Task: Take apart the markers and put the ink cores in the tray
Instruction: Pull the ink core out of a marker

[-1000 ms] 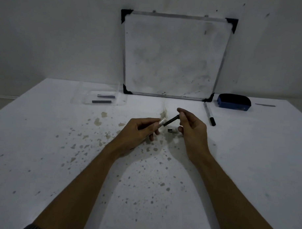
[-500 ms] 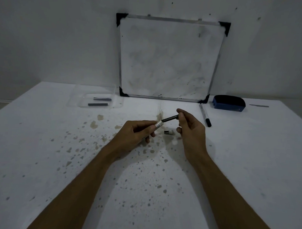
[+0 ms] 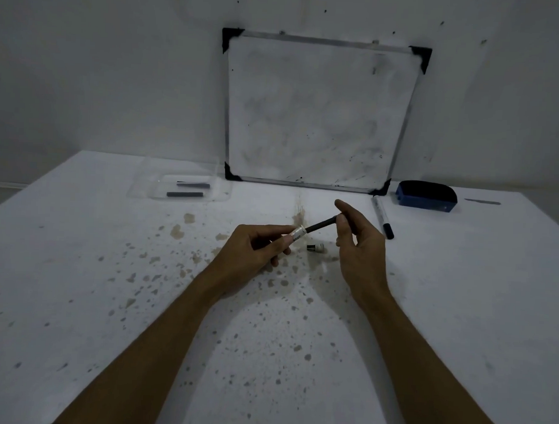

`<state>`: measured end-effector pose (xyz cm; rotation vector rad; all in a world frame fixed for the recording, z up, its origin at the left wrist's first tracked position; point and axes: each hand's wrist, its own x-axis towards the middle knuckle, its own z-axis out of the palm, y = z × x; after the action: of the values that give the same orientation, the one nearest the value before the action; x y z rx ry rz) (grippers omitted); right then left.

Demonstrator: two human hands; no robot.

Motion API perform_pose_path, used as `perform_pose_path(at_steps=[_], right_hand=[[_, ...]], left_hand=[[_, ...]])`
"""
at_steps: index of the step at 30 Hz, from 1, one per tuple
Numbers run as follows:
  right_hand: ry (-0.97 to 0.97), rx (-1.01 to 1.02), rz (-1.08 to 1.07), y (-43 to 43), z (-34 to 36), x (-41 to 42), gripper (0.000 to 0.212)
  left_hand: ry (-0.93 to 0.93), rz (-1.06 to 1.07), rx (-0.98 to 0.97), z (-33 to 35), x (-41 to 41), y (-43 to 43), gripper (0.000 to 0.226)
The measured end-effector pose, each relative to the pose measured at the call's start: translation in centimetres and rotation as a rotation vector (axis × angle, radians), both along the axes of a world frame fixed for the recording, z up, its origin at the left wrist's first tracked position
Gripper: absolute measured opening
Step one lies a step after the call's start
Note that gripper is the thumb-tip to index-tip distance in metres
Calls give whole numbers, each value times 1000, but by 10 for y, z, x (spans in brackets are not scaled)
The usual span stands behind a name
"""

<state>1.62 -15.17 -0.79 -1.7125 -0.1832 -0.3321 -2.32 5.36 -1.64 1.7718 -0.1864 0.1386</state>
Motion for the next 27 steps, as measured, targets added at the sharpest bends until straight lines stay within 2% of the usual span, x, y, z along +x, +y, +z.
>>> perform_pose_path(at_steps=[8, 11, 16, 20, 23, 27], right_hand=[[37, 76, -15, 3, -4, 1, 31], [33, 45, 16, 1, -3, 1, 30], [-68, -98, 151, 8, -3, -7, 32], [-122, -246, 215, 15, -12, -9, 35], [-146, -319, 97, 14, -12, -10, 40], [-131, -706, -30, 3, -17, -4, 40]], left_hand=[[-3, -36, 55, 3, -4, -2, 26], [-4, -25, 51, 3, -4, -2, 26], [-34, 9, 52, 2, -3, -7, 26], [-41, 25, 38, 1, -2, -5, 41], [-34, 44, 39, -2, 1, -5, 35], [6, 79, 11, -8, 7, -3, 30]])
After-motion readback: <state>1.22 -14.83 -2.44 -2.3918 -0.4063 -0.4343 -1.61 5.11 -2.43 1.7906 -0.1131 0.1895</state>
